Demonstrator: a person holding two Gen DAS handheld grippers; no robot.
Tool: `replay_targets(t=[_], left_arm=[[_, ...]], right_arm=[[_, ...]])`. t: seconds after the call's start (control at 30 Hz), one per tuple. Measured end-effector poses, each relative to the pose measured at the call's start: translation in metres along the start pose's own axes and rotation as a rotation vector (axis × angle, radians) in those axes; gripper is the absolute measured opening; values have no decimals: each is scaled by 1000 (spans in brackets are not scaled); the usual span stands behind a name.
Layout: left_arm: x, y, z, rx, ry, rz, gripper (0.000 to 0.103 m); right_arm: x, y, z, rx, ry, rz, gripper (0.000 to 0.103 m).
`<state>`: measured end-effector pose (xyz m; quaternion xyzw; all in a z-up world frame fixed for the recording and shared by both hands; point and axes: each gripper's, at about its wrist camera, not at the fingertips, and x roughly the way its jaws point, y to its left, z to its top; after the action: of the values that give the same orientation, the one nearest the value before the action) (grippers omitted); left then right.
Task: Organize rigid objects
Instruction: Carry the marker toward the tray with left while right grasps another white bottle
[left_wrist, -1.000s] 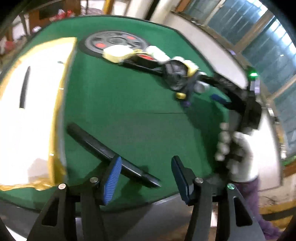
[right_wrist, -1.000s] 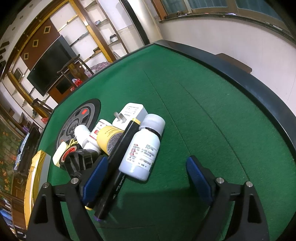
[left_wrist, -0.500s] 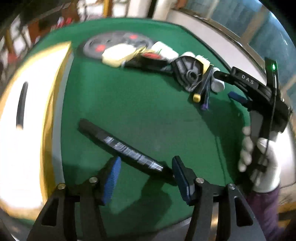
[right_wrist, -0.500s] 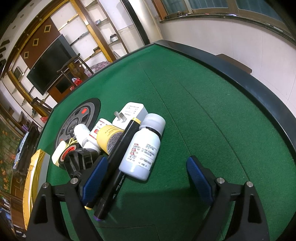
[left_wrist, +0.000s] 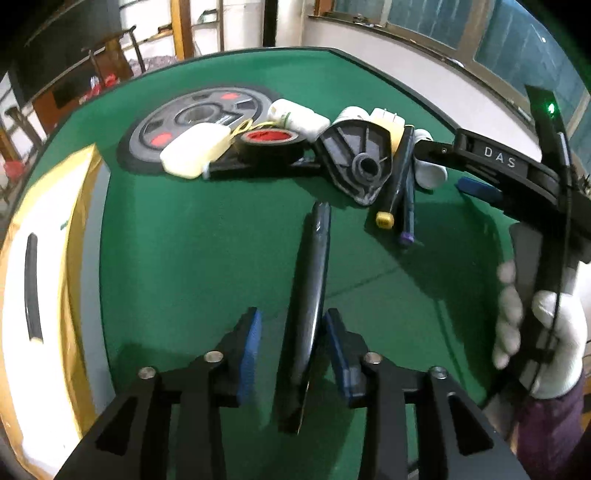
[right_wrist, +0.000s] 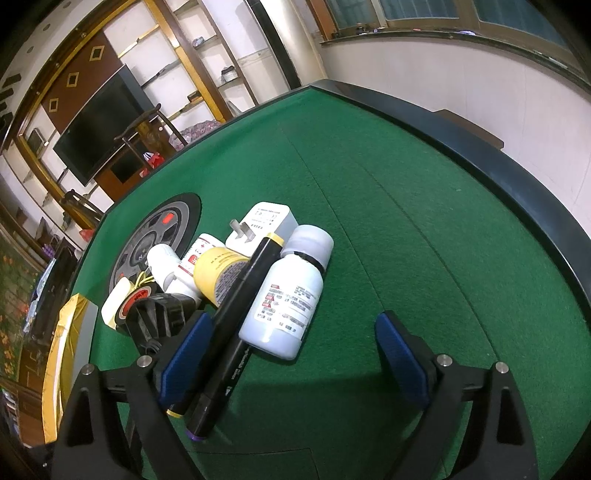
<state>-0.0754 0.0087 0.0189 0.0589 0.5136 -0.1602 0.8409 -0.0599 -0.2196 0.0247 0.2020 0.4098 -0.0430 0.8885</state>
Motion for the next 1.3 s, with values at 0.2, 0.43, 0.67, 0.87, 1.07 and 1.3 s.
replay_targets(t=[0.2, 0.43, 0.67, 0.87, 1.07, 1.3], left_arm=[[11, -17, 11, 58, -90, 21, 58], [-7, 19, 1, -74, -91, -174, 15], [-60, 52, -23, -153, -191, -339, 15], [-83, 65, -33, -180, -244, -399, 15], [-99, 78, -38, -199, -284, -424, 15], [-124, 98, -48, -222, -352, -410, 15]], right_arm=[[1, -2, 1, 9, -1, 10, 91], [-3, -14, 4, 73, -20, 29, 91], [-12, -37, 6, 172, -35, 64, 91], [-14, -9, 15, 50, -9, -9, 87], [12, 19, 26, -53, 74, -144, 61], [26, 14, 30, -36, 102, -150, 56]])
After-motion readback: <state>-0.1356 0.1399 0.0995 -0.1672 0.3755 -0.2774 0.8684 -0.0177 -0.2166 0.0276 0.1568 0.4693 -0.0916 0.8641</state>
